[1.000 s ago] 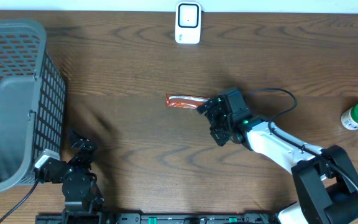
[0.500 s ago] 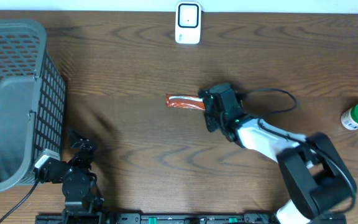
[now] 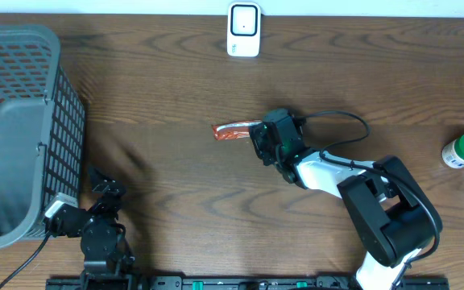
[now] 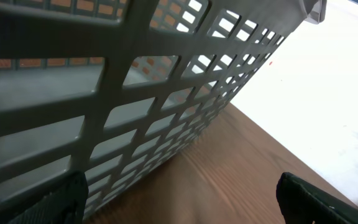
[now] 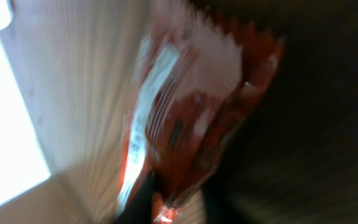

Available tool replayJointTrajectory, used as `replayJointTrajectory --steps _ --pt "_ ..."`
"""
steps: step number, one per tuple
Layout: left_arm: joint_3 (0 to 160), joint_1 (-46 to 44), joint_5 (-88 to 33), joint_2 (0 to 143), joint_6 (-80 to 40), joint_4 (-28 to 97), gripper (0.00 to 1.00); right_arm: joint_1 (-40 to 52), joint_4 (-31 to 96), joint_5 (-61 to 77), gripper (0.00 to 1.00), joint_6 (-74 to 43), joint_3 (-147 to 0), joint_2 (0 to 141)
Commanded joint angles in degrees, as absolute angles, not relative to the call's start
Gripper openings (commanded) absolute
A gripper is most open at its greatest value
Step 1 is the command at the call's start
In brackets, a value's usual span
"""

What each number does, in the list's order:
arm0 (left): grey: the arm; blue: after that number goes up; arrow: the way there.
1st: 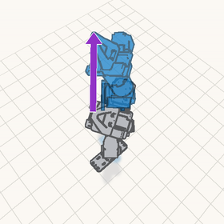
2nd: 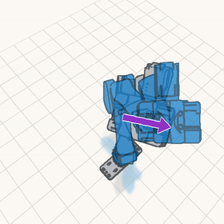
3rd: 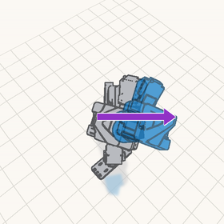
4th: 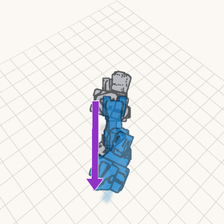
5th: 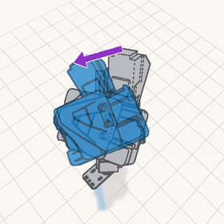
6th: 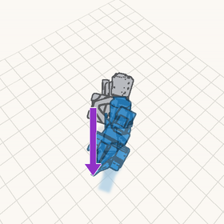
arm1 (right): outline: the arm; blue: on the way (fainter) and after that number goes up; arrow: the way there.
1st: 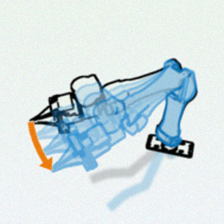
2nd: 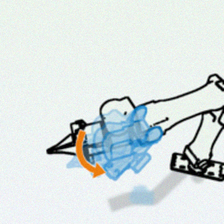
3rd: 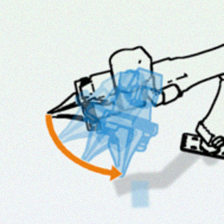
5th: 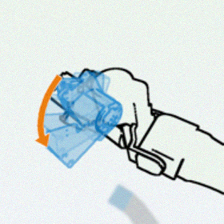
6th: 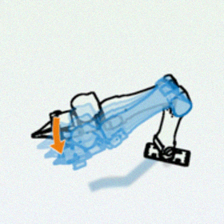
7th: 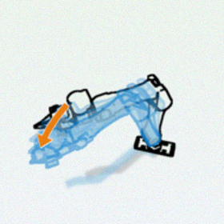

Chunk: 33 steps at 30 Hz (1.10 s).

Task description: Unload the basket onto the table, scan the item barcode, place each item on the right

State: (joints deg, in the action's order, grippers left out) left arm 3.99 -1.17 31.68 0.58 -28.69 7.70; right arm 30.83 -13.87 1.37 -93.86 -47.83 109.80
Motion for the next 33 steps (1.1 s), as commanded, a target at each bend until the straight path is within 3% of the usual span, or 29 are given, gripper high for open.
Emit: replayJointTrajectory --steps 1,4,11,16,20,27,33 --pt "2.96 -0.97 32.62 0.23 -28.58 8.95 0.97 30.5 -7.75 -4.69 0.01 -91.96 -42.15 118.26" --pt "2.96 -0.97 32.62 0.23 -28.6 8.95 0.97 29.93 -10.0 -5.34 0.01 -85.67 -42.15 118.19" --pt "2.96 -0.97 32.6 0.23 -28.6 8.95 0.97 28.05 -23.24 1.34 0.01 -58.3 -42.15 113.32" --pt "2.96 -0.97 32.62 0.23 -28.6 8.95 0.97 25.78 -23.79 14.61 0.01 -43.55 -42.15 105.3" --pt "2.96 -0.99 32.62 0.23 -28.6 8.95 0.97 23.49 -22.44 27.86 0.01 -38.96 -42.15 98.04" --pt "2.96 -0.97 32.62 0.23 -28.58 8.95 0.97 18.72 -15.33 45.17 0.01 -31.2 -42.15 90.72" --pt "2.96 -0.97 32.62 0.23 -28.58 8.95 0.97 14.98 4.49 42.0 0.01 -26.83 -42.15 91.15"
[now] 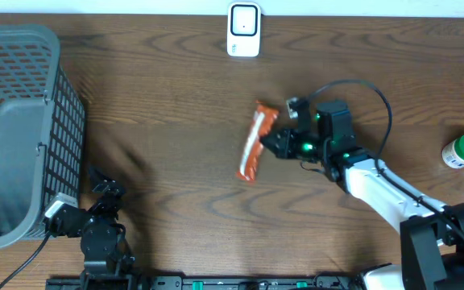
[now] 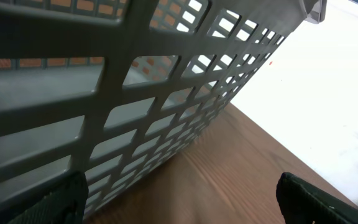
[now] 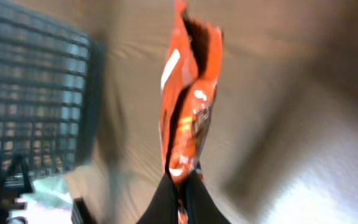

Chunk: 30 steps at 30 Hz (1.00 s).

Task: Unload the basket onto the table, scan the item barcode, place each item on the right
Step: 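Lift the red TOP bar upright by its end with the right gripper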

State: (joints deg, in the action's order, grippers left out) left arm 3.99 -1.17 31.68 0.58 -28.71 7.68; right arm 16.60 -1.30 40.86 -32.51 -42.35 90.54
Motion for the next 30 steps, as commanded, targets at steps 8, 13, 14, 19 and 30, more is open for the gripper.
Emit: replayJointTrajectory --steps 8,13,14,19,30 --pt "2.96 -0.97 32.62 0.23 -28.58 8.95 0.97 16.51 13.34 29.41 0.01 -19.64 -42.15 92.82" --pt "2.96 -0.99 32.62 0.23 -28.6 8.95 0.97 16.71 15.16 20.51 0.54 -21.89 -42.13 93.84" --pt "2.96 -0.97 32.62 0.23 -28.6 8.95 0.97 16.71 15.46 20.4 0.64 -21.87 -42.13 94.48" --pt "2.96 -0.99 32.6 0.23 -28.6 8.95 0.97 16.71 16.51 20.45 0.88 -22.26 -42.09 98.17" --pt "2.96 -0.97 32.62 0.23 -28.6 8.95 0.97 16.71 16.08 23.05 0.73 -26.17 -41.91 109.34"
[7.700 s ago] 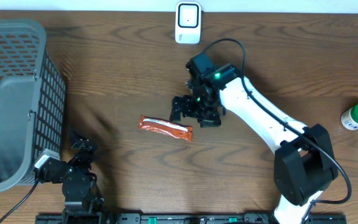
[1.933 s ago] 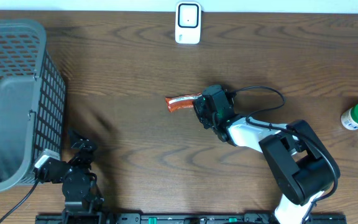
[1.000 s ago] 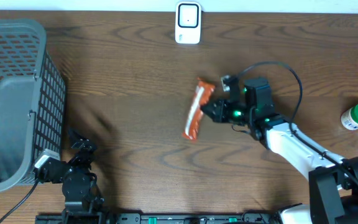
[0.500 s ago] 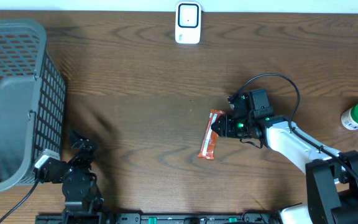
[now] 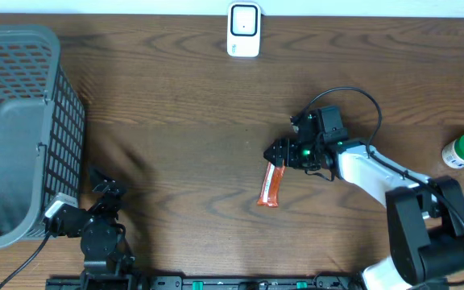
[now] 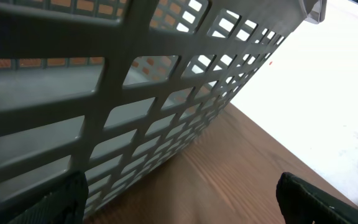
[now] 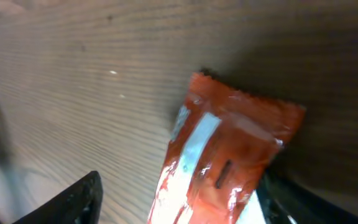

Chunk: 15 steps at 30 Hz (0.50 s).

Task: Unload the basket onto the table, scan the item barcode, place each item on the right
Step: 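Lift the red TOP bar upright by its end with the right gripper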

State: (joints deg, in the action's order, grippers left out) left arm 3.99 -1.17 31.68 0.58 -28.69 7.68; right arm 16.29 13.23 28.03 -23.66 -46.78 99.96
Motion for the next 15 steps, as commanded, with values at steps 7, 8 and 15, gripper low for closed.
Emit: replayJointTrajectory --steps 7,8,15 --pt "2.96 -0.97 32.62 0.23 -28.58 8.95 0.97 16.71 15.84 24.03 0.46 -26.11 -41.41 115.77" --pt "2.96 -0.97 32.62 0.23 -28.6 8.95 0.97 16.71 15.77 23.81 0.29 -26.09 -41.41 116.42" --pt "2.96 -0.97 32.6 0.23 -28.6 8.95 0.97 16.71 8.64 24.84 0.01 -22.37 -41.41 117.99"
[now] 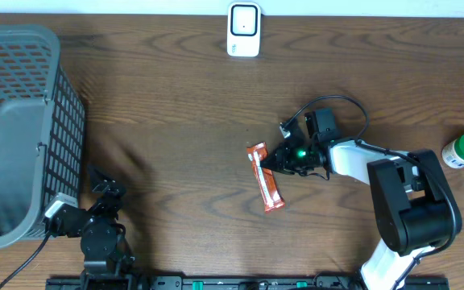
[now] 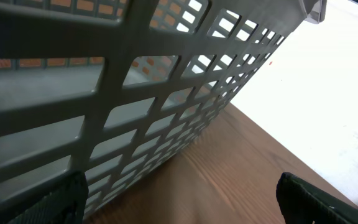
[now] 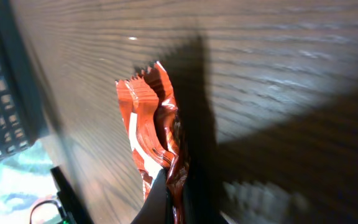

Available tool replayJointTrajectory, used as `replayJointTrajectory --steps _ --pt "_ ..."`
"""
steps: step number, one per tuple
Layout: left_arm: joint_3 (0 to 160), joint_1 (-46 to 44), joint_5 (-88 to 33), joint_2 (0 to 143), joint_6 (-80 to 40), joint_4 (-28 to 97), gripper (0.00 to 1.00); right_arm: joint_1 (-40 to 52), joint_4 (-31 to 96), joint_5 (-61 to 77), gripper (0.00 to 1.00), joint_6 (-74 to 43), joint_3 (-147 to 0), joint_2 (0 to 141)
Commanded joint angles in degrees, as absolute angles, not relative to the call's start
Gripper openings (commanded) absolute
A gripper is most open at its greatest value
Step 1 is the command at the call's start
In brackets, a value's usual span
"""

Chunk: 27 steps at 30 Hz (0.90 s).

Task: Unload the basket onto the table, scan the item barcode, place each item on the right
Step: 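Lift the red TOP bar upright by its end with the right gripper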

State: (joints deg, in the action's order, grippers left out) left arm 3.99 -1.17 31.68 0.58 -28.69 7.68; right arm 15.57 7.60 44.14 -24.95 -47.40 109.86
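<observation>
An orange-red snack packet (image 1: 265,179) sits mid-table, slanting from upper left to lower right. My right gripper (image 1: 277,163) is shut on its right edge. In the right wrist view the packet (image 3: 153,127) stands on edge, crumpled, pinched between the closed fingers (image 3: 159,200) of the gripper (image 3: 175,194), with its shadow on the wood beside it. The white scanner (image 1: 243,30) stands at the far edge, well beyond the packet. My left gripper (image 2: 179,214) is open and holds nothing, parked beside the basket wall (image 2: 135,93).
A grey mesh basket (image 1: 6,137) fills the left end of the table. A green-lidded bottle and two small boxes sit at the right edge. The left arm (image 1: 95,229) rests at the front left.
The right gripper, open around the packet's end 0.5 s ago, is now shut on it. The packet has turned and shifted slightly left. The left arm has not moved.
At first the right gripper held the packet mid-table, pointing left. Then it held the packet hanging, a little to the right. Then the packet lay on the wood with the jaws open around its end. Now the jaws are shut on it again.
</observation>
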Motion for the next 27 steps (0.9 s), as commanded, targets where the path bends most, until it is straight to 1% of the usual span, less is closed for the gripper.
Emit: replayJointTrajectory --steps 1,4,8,11,14,20,22,27 --pt "2.96 -0.97 32.62 0.23 -28.58 8.95 0.97 16.64 6.63 26.44 0.01 -21.3 -41.41 117.97" --pt "2.96 -0.97 32.62 0.23 -28.58 8.95 0.97 15.66 2.61 35.75 0.01 -19.25 -41.65 117.56" --pt "2.96 -0.97 32.62 0.23 -28.6 8.95 0.97 12.99 -0.58 51.94 0.01 -18.72 -41.74 114.41" --pt "2.96 -0.99 32.62 0.23 -28.58 8.95 0.97 10.61 -1.15 58.3 0.01 -20.05 -41.74 109.49" --pt "2.96 -0.97 32.62 0.23 -28.6 8.95 0.97 8.27 -1.17 62.78 0.02 -28.16 -41.78 102.65" --pt "2.96 -0.97 32.62 0.23 -28.6 8.95 0.97 7.38 -2.81 63.53 0.02 -44.36 -41.8 92.05" --pt "2.96 -0.99 32.62 0.23 -28.58 8.95 0.97 7.38 -4.6 63.53 0.01 -50.81 -41.8 89.76" --pt "2.96 -0.97 32.62 0.23 -28.58 8.95 0.97 7.38 -13.85 66.26 0.02 -66.32 -41.8 87.2"
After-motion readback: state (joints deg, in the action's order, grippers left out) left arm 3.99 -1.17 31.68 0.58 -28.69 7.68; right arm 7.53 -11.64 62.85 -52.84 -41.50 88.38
